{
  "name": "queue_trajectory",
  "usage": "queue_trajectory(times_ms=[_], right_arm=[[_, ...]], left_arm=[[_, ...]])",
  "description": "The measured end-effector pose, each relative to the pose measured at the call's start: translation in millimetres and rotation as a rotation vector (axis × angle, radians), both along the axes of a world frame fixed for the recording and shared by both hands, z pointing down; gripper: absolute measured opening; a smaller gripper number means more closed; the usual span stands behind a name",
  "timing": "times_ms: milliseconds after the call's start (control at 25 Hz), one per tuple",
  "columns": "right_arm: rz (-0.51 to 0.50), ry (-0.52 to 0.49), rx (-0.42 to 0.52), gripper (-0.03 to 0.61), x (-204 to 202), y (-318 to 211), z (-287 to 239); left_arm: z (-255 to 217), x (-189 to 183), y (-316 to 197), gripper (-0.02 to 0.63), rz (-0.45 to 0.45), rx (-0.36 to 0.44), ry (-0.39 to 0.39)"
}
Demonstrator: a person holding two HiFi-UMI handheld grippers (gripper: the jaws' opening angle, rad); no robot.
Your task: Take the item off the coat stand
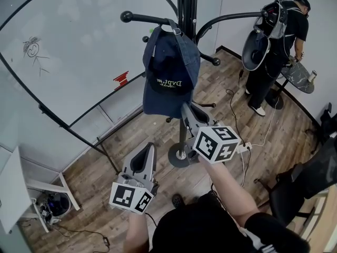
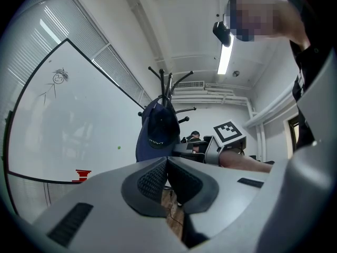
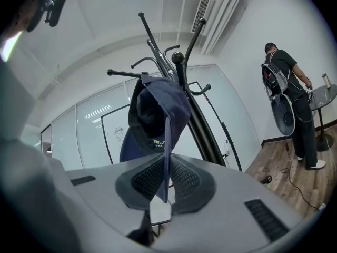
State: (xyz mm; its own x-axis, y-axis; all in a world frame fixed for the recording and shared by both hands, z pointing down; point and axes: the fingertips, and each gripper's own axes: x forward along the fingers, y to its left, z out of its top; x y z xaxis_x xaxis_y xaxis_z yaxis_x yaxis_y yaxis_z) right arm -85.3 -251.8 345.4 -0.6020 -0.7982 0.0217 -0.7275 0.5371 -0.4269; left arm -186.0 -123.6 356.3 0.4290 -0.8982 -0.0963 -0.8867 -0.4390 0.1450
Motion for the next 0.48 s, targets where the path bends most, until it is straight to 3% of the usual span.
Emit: queue_trajectory(times_ms=[480], right_arm=[[0.011,-0.021,0.012,0.043,5,7,-13]], left_arm=[[-2,2,4,0.015,0.003,0.006,-0.005]])
